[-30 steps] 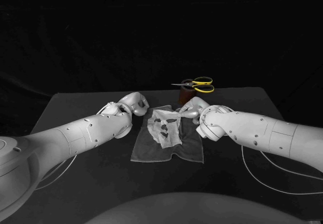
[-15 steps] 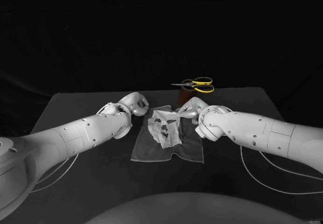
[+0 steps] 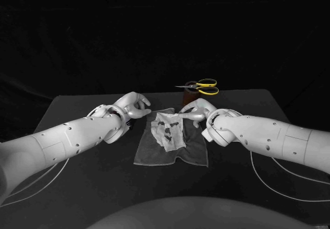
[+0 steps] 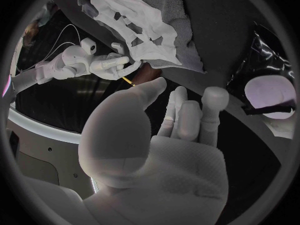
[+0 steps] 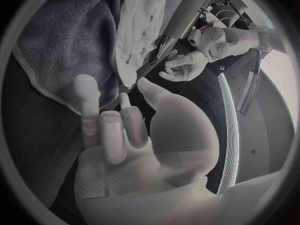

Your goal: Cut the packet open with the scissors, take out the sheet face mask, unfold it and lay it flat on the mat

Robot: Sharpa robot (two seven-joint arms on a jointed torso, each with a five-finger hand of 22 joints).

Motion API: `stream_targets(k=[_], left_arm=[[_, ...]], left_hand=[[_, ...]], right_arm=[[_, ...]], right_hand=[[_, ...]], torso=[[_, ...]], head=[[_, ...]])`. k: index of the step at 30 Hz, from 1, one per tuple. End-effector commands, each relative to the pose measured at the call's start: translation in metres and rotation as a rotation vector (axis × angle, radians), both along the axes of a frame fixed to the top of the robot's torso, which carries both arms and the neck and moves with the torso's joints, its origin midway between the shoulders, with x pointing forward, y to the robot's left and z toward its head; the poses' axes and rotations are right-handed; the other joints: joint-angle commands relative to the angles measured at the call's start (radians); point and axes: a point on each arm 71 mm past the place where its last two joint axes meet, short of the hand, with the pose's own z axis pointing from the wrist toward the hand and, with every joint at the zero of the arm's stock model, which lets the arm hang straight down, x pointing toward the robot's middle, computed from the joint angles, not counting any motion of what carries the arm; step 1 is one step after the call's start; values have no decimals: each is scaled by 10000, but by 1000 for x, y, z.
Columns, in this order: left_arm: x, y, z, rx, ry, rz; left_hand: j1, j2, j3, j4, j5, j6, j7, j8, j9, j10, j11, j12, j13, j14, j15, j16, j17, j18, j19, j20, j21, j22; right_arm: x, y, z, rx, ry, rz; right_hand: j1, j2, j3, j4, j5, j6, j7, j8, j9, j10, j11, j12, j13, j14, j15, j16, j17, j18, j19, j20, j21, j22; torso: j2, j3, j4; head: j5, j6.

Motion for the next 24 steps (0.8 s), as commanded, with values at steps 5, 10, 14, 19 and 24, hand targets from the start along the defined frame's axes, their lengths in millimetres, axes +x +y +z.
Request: stream_targets(k=[5,10,14,19,24], left_arm=[[-14,9,13,-164,-670,-1102],[-25,12,10,560,-504,-1672],[-34,11,7,1123,-559,-2050],[-42,11,5,1916,-947,-2340],[-49,9,2,2510,-1472,-2636]], left_hand=[[330,-192,-546,-37,-6,90,54,-5,-118,-754,334,-1471,-1325,-2636,322,-1628,-2868,293,-1278,289,-1677,-1127],[1041,201,-3998,297,82,-205,-174,-390,-382,-1563,370,-3366,-3003,-3097,254,-1527,-3682,339,-1634,387,-2223,-1403],[3132,-57,-8102,2977,39,-507,-387,-810,-563,-1992,-68,-4405,-4019,-3155,-66,-1317,-4408,307,-1749,200,-2848,-1774],[2663,-596,-8641,3019,26,-1220,-731,-1282,-740,-2540,-445,-4946,-4434,-4119,-46,-1807,-4913,236,-2238,270,-3656,-2243],[2366,-654,-8599,2992,375,-597,-518,-1075,-578,-2248,-394,-5054,-4677,-8769,1989,-5099,-6549,-888,-5705,1288,-6610,-3800]], right_arm=[[-19,-11,11,678,-1670,1131],[-32,-27,12,408,-2192,1341],[-42,-38,13,126,-2629,1621],[-54,-46,14,-592,-3441,2439],[-66,-46,15,-1683,-4546,3505]], right_hand=[[212,-67,-514,82,-6,-313,109,24,-13,-3465,260,-5614,-1959,-2227,340,-2656,-2098,279,-1703,324,-2207,-461],[562,-124,-612,148,-23,187,251,373,-9,-4847,419,-8174,-4700,-4567,522,-5299,-5082,369,-2346,696,-3452,-1680],[861,-250,-456,63,25,424,413,416,-179,-5136,613,-9751,-6984,-5209,772,-6453,-6162,384,-2743,948,-4223,-2810],[1189,-391,-468,-179,0,377,550,219,-446,-5211,903,-10768,-8948,-6837,1270,-8481,-7750,295,-4393,1421,-4207,-4574],[1395,-262,-934,-349,-10,320,632,10,-681,-5164,1063,-11552,-10485,-7088,1528,-10281,-9257,378,-5592,1878,-4218,-6331]], torso=[[-51,15,-19],[-50,5,-18],[-51,9,-6],[-61,5,-3],[-43,4,-5]], head=[[17,-1],[55,-1],[81,-1],[78,-1],[101,-1]])
